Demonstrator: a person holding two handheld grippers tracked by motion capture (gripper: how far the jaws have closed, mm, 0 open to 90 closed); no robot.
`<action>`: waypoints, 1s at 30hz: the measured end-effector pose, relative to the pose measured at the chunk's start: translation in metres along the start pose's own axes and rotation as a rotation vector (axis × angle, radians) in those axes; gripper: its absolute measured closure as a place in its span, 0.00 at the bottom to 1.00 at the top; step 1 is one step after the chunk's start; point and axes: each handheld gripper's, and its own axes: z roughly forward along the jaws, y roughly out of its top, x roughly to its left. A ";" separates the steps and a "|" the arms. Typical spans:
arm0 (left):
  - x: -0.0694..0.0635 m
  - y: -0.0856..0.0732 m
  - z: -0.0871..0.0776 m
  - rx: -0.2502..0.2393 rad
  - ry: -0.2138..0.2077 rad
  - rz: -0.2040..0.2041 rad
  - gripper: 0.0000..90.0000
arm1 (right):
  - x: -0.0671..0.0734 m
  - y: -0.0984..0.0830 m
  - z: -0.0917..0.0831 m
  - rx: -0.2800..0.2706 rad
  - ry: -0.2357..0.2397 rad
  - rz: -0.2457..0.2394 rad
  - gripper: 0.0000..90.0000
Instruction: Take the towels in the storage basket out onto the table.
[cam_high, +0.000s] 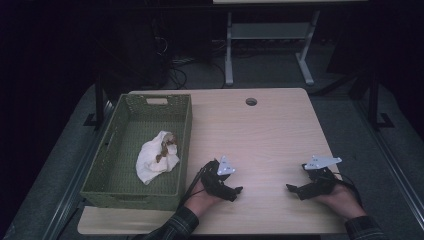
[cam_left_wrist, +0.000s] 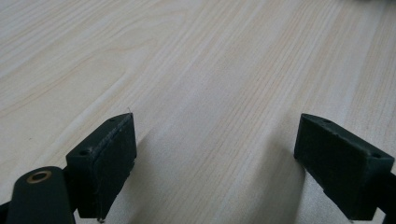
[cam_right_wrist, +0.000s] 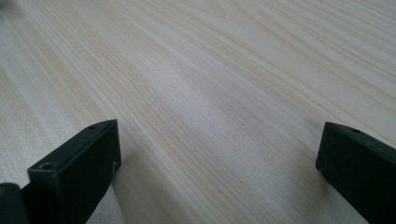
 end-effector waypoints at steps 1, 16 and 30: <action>0.000 0.000 0.000 0.000 0.000 0.000 0.14 | 0.000 0.000 0.000 0.000 0.000 0.000 0.00; 0.001 0.002 -0.004 0.040 0.019 -0.030 0.14 | 0.000 0.000 0.000 0.002 0.000 0.001 0.00; 0.002 0.010 -0.011 0.034 0.009 -0.052 0.15 | 0.000 0.000 -0.001 0.002 -0.001 0.000 0.00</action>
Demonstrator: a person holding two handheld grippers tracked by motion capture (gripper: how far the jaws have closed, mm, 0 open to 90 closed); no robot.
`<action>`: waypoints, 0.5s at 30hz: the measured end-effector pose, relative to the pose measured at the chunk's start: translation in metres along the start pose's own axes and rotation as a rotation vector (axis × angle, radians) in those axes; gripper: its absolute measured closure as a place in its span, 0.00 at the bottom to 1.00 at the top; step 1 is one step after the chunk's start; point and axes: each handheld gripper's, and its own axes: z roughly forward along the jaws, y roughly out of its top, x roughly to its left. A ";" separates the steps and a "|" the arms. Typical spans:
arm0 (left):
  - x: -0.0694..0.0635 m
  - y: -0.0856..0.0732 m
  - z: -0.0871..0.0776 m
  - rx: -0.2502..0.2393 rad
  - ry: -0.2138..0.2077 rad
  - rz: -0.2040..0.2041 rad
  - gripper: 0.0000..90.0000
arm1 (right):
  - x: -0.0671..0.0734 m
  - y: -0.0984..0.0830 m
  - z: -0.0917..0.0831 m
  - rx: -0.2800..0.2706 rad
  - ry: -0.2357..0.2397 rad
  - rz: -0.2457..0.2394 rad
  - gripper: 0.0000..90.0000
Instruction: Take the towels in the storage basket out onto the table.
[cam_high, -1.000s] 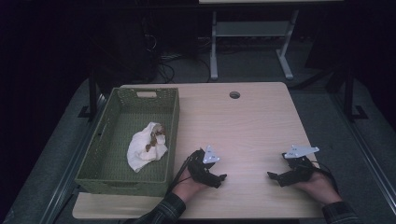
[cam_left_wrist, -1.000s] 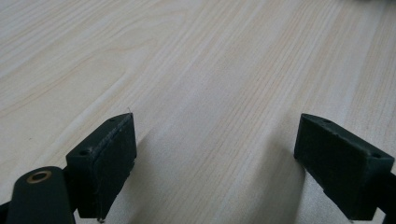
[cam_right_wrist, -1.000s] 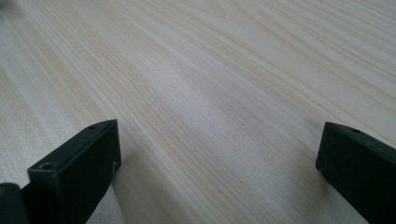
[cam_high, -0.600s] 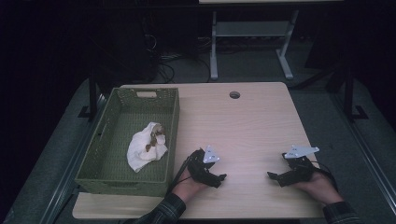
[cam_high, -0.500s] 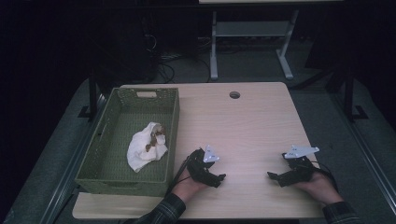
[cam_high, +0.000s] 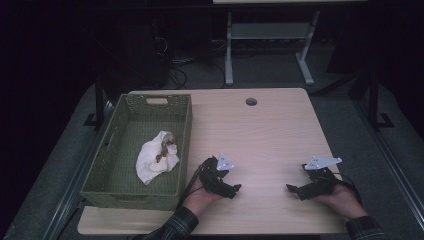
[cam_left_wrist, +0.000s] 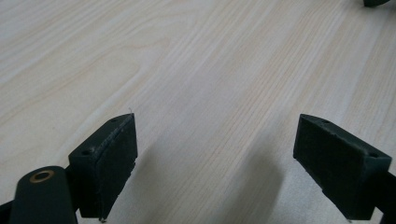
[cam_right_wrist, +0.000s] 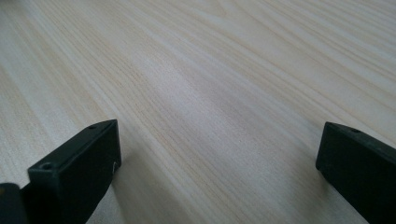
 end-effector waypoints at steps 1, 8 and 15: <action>0.000 0.001 -0.001 -0.008 0.001 -0.001 0.15 | 0.000 0.000 0.000 0.000 0.000 0.000 0.00; -0.001 0.007 -0.006 -0.005 0.000 -0.004 0.15 | 0.000 0.000 0.000 0.000 0.000 0.000 0.00; 0.001 0.012 -0.011 -0.015 -0.010 -0.026 0.15 | 0.000 0.000 0.000 0.000 0.000 0.000 0.00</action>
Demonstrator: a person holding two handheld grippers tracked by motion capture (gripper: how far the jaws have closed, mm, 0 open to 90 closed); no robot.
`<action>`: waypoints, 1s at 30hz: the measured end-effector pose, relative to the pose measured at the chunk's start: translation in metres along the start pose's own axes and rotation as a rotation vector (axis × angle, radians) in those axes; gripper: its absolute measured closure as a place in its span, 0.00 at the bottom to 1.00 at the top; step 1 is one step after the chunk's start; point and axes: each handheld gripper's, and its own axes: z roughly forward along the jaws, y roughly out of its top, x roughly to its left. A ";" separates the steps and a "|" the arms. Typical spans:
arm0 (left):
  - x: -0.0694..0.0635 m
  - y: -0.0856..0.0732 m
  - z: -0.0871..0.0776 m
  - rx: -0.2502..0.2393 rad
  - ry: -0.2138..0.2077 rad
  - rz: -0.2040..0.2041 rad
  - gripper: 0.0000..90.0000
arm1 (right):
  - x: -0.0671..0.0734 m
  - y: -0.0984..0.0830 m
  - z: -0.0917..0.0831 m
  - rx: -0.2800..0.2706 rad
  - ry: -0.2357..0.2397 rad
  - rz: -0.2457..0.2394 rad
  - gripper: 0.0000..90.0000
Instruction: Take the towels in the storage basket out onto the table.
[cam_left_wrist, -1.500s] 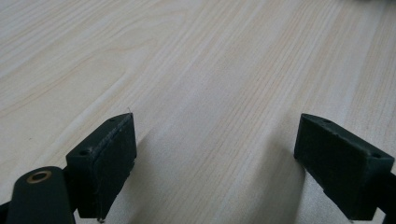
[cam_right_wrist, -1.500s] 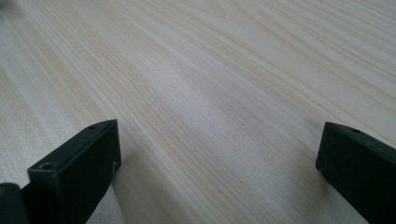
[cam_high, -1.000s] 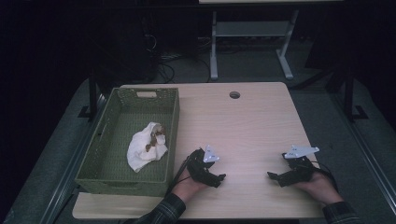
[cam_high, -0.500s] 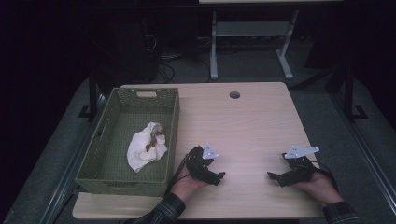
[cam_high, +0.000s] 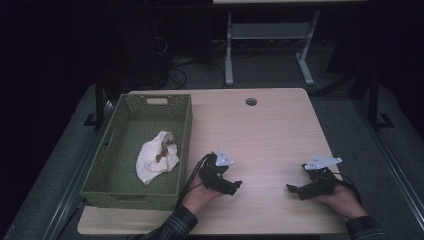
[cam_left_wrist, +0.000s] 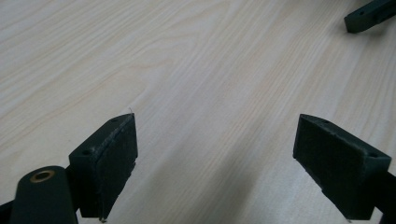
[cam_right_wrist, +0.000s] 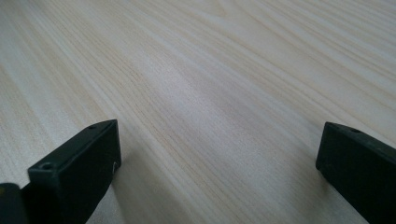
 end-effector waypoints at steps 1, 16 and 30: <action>0.000 0.001 0.000 0.009 0.000 0.005 0.15 | 0.000 0.000 0.000 0.000 0.000 0.000 0.00; -0.002 0.015 -0.012 -0.005 0.009 0.014 0.15 | 0.000 0.000 0.000 0.000 0.000 -0.001 0.00; 0.005 0.029 -0.027 -0.018 0.036 0.018 0.15 | 0.000 0.000 0.000 0.000 0.000 0.000 0.00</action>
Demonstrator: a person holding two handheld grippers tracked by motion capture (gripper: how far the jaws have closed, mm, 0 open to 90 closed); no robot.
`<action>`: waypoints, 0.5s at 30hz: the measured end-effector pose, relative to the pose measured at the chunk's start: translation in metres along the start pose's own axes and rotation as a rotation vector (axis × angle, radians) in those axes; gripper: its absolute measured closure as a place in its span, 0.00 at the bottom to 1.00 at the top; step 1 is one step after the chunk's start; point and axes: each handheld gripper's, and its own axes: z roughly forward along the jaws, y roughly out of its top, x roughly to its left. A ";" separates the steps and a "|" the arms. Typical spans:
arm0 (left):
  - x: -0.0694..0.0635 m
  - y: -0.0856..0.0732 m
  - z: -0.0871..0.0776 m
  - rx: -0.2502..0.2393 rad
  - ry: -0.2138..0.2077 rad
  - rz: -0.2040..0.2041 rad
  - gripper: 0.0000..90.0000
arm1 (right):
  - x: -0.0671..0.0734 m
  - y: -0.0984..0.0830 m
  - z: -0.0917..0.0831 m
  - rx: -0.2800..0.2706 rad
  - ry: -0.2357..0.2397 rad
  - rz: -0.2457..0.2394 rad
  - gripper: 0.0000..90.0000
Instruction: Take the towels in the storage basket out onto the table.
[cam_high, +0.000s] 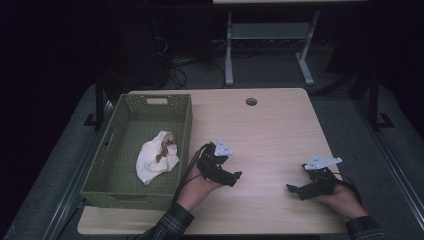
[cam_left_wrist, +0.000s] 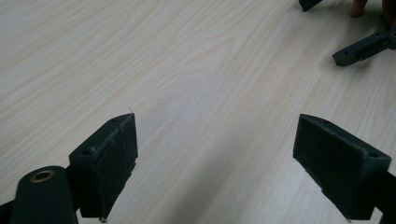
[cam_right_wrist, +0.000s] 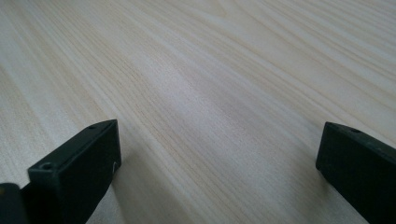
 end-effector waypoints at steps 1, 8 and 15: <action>0.001 0.001 -0.001 -0.001 -0.001 0.002 0.15 | 0.000 0.000 0.000 0.000 0.000 0.000 0.00; 0.008 0.010 -0.010 -0.020 -0.017 -0.004 0.15 | 0.000 0.000 0.000 0.000 0.000 0.000 0.00; 0.012 0.016 -0.014 -0.029 -0.053 -0.011 0.15 | 0.000 0.000 0.000 0.000 0.000 0.000 0.00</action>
